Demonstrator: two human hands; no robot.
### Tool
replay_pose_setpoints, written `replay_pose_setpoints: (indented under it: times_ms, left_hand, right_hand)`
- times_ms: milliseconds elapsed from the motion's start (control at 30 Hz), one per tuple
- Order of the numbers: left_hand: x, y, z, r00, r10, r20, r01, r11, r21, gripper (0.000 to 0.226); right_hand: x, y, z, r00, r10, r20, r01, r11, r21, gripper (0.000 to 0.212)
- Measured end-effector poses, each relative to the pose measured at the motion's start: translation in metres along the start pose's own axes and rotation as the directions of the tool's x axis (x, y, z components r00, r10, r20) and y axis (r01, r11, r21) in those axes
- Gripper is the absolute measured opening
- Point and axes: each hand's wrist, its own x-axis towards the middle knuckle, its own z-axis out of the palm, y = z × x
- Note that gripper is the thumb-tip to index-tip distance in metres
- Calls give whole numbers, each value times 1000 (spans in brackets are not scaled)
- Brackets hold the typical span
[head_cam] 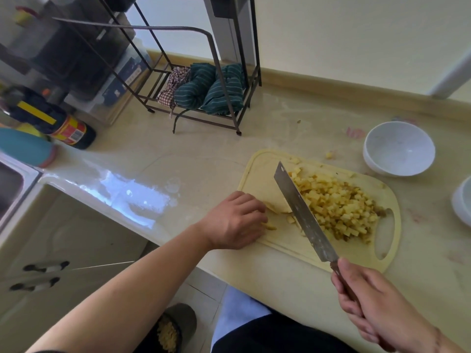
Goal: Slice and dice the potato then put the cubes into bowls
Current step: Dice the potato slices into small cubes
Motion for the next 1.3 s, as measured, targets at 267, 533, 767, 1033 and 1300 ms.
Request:
replay_pose_setpoints:
  times_ms: [267,533,767,1033,1300]
  left_hand:
    - [1,0,13,995,-38,-94,47,994,98,5]
    - [16,0,13,979,-157,-132,167,984,68,16]
    - [20,-9,11,996,-78,35,77,996,47,30]
    - [0,14,12,862,-468,-195,463,883,-73,20]
    - [1,39,20,768,-582,-266,580,809,-97,28]
  right_hand:
    - [1,2,2,1000,9,5,-9,1000,10,61]
    - [-1,1,2,1000,0,14,0,1000,-4,59]
    - [-4,3,2,1000,3,-11,-4,1000,-6,61]
    - [3,1,14,1000,-5,-10,5,997,-74,57]
    - [23,-1,25,986,-131,-99,87,928,-363,53]
